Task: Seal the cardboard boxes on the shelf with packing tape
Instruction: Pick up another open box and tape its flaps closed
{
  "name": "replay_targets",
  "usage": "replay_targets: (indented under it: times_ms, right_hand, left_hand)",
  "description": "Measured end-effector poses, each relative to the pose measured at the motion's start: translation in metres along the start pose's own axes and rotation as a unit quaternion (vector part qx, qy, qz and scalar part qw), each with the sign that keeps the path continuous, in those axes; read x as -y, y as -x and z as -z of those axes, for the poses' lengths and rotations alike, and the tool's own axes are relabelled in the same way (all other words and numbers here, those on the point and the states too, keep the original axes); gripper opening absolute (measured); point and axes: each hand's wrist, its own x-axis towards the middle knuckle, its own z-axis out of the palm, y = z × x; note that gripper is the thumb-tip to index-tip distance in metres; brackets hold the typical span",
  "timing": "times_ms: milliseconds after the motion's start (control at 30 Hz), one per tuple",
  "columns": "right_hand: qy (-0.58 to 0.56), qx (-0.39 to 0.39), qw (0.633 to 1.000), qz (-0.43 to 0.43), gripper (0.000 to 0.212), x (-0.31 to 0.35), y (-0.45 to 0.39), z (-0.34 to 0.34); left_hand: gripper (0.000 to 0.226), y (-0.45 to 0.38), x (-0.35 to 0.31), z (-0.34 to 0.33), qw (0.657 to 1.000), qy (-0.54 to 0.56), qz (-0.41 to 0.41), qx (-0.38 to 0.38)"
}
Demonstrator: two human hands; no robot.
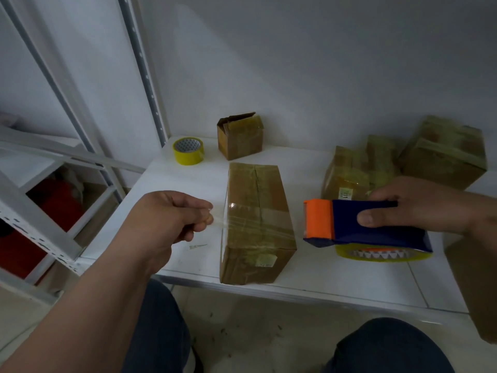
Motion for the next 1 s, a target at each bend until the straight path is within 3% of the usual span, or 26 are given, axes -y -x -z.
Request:
replay_targets:
  times_ms: [167,467,567,700,800,900,1000]
  right_hand:
    - [0.019,0.012,0.999,0.027,0.083,-0.005,0.0,0.005]
    - [0.052,0.048,0.997,-0.035,0.07,-0.018,-0.019,-0.001]
    - [0.034,0.058,0.996,-0.05,0.078,-0.02,-0.028,-0.003]
    - [0.0,0.056,0.996,-0.068,0.043,-0.021,-0.036,-0.007]
    - [-0.019,0.071,0.993,-0.093,0.04,-0.028,-0.043,-0.018]
    - [-0.041,0.083,0.991,-0.099,0.07,-0.037,-0.052,-0.034]
    - [-0.074,0.086,0.99,-0.084,0.081,-0.044,-0.059,-0.05]
  left_hand:
    - [0.02,-0.009,-0.008,0.002,1.0,-0.006,-0.013,-0.013]
    - [0.006,-0.001,0.019,-0.008,0.999,-0.008,0.035,0.001]
    - [0.005,-0.005,0.026,-0.01,0.999,-0.003,0.031,-0.025]
    - [0.008,-0.01,0.035,-0.016,0.998,-0.001,0.038,-0.044]
    - [0.014,-0.01,0.049,-0.024,0.998,-0.02,0.046,-0.044]
    - [0.012,-0.009,0.055,-0.027,0.996,-0.056,0.034,-0.053]
    - [0.04,-0.013,0.057,-0.024,0.974,-0.221,-0.01,-0.04]
